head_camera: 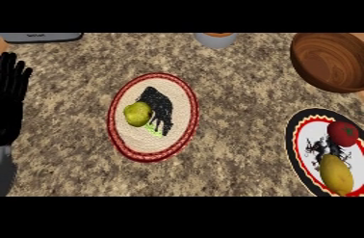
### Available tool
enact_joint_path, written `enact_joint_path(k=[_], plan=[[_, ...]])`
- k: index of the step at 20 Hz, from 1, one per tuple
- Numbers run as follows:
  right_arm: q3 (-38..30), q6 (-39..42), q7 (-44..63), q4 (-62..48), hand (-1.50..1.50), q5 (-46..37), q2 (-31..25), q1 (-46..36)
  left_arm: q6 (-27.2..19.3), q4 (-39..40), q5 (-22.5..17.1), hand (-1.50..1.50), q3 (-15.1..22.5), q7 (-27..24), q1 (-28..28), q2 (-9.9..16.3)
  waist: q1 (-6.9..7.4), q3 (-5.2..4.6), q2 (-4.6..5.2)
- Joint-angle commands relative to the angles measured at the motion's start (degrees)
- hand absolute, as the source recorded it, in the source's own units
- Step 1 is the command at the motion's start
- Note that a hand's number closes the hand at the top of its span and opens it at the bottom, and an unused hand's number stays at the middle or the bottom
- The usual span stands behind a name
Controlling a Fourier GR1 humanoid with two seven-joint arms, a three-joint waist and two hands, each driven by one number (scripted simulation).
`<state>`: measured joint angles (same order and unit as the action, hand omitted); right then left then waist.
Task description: Pick the lemon from the plate and place it in the bowl
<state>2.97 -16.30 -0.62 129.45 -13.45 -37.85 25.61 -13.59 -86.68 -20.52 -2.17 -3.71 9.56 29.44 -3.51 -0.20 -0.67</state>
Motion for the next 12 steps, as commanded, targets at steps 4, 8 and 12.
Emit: enact_joint_path(k=[4,8,12], plan=[[-11.9,11.4,16.7,12.2,-1.5,0.0,-12.5,13.6,2.0,0.4,-1.0,0.0,-1.6,-0.8,-0.5,0.8,0.16,-0.15,0.15],[-16.2,20.2,19.3,13.4,-1.5,2.9,-17.6,18.7,1.6,-0.2,-0.4,0.0,-1.1,-0.5,-0.8,0.1,0.56,-0.01,0.13],[-20.5,27.5,22.8,15.6,-1.5,3.9,-20.4,21.5,2.0,1.7,0.2,0.0,-1.2,-0.7,1.8,-0.2,0.82,0.01,0.4]])
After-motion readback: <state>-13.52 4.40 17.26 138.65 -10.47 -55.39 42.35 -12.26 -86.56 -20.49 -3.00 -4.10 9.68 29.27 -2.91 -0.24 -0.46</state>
